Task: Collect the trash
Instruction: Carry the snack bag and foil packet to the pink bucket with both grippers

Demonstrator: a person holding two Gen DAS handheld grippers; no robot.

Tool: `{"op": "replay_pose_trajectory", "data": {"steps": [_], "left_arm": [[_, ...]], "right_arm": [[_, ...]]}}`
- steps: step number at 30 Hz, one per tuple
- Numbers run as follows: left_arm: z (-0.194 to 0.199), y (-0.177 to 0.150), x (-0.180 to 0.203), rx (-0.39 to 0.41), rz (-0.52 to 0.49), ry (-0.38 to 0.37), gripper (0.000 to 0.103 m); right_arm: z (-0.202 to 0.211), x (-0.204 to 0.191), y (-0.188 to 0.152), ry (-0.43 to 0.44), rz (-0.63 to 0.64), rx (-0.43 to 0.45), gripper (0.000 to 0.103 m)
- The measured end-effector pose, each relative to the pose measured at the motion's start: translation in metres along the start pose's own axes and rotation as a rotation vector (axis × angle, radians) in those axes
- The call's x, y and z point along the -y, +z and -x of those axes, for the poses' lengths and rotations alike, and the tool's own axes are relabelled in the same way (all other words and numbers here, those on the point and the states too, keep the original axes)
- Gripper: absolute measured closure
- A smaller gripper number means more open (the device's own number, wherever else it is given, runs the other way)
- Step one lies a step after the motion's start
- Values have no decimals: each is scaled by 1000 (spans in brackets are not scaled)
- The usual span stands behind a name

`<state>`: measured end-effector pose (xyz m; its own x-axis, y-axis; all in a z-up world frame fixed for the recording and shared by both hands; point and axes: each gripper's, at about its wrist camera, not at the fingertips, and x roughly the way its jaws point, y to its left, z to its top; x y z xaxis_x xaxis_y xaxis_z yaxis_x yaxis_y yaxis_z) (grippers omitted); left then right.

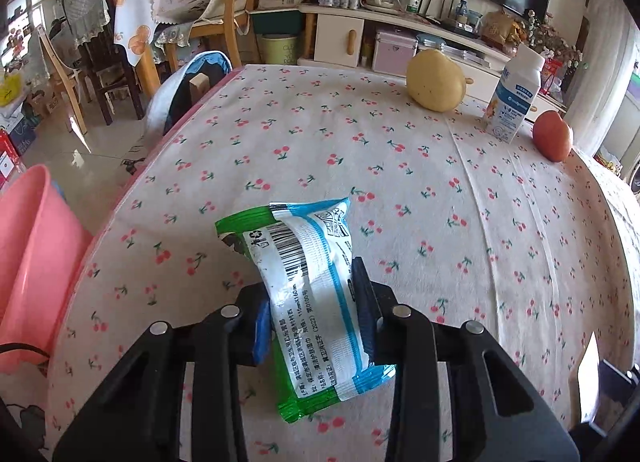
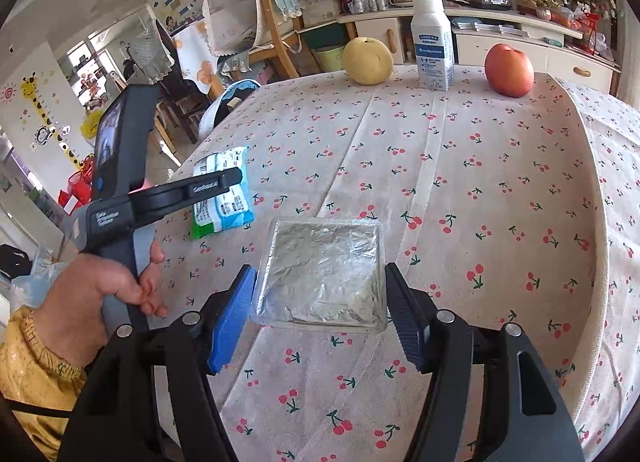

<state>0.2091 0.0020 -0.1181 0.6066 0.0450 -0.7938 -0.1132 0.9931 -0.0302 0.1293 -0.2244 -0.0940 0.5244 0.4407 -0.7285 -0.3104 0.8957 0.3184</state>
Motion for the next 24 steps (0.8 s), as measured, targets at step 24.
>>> {"op": "replay_pose_trajectory", "data": {"steps": [24], "left_arm": [[91, -27, -60, 196, -2, 74, 67]], "right_arm": [[-5, -18, -3, 5, 38, 27, 38]]}}
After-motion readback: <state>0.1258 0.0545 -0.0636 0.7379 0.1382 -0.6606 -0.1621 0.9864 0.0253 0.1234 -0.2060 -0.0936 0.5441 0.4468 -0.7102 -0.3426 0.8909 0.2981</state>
